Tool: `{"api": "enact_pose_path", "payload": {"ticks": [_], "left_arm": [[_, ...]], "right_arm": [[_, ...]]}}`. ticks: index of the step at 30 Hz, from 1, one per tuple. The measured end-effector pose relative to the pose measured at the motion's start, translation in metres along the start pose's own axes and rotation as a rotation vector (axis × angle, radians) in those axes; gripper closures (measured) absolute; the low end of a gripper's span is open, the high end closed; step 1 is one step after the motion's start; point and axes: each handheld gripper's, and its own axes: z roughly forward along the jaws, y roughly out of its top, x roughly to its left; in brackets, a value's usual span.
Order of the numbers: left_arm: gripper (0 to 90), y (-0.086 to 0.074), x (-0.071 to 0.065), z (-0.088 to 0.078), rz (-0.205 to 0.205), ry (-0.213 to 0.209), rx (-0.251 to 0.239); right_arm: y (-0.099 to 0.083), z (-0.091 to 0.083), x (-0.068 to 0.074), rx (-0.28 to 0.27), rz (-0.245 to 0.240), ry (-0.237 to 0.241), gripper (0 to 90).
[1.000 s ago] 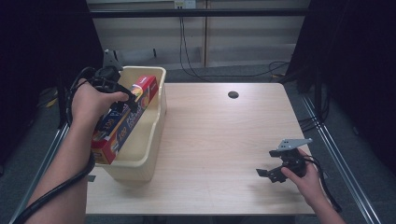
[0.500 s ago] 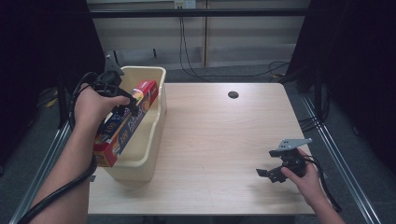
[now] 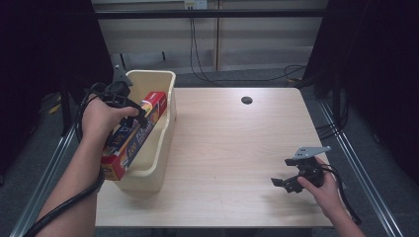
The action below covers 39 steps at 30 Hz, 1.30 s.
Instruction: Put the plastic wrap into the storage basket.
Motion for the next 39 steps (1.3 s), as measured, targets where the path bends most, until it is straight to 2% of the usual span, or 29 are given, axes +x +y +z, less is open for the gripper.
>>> {"api": "enact_pose_path", "payload": {"ticks": [19, 23, 26, 39], "left_arm": [[40.7, -0.002, 0.001, 0.015, -0.006, -0.003, 0.026], [40.6, -0.002, 0.001, 0.019, -0.008, -0.019, 0.035], [40.6, -0.003, 0.001, 0.022, -0.008, -0.013, 0.04], [40.5, -0.005, 0.004, 0.035, -0.023, -0.032, 0.067]], "right_arm": [[0.0, 0.0, 0.001, -0.001, -0.004, -0.002, 2.7], [0.0, 0.0, 0.001, -0.001, -0.004, -0.001, 2.7], [0.0, 0.0, 0.001, 0.0, -0.005, -0.002, 2.7], [0.0, 0.001, 0.001, 0.001, -0.012, 0.0, 2.7]]}}
